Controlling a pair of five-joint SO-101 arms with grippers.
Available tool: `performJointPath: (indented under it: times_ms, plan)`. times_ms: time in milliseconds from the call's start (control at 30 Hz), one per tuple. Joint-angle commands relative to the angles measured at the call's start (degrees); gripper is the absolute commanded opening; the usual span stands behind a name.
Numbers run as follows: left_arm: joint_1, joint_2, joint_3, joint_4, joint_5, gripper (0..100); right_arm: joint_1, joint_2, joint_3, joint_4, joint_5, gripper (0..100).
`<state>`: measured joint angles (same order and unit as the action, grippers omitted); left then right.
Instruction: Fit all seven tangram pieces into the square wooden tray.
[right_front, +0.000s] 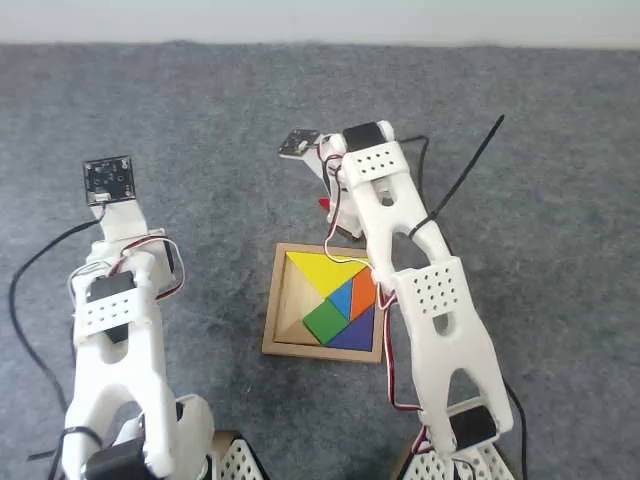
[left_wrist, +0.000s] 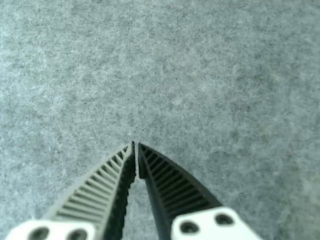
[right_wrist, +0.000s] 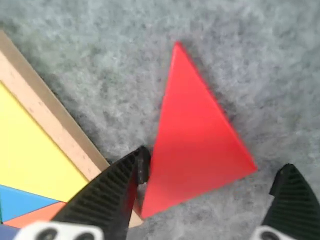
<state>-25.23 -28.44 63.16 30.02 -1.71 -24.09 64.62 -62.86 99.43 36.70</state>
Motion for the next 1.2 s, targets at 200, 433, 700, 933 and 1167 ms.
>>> performJointPath:
  times_ms: [200, 433, 700, 933, 1167]
  plan:
    - [0.0, -0.62, -0.84, -0.88, -0.35, 1, 0.84, -0.22, -0.62, -1.63, 0.7, 38.7]
    - [0.0, -0.62, -0.84, -0.88, -0.35, 1, 0.92, -0.13, -0.62, -2.33, 4.57, 38.7]
    - [0.0, -0.62, -0.75, -0.88, -0.35, 1, 1.1, -0.04, -0.62, -2.24, 4.4, 38.5]
    - [0.0, -0.62, -0.75, -0.88, -0.35, 1, 1.27, -0.04, -0.62, -2.07, 4.31, 21.8]
    - [0.0, -0.62, -0.75, -0.88, -0.35, 1, 1.36, -0.04, -0.62, -1.8, 4.22, 22.4]
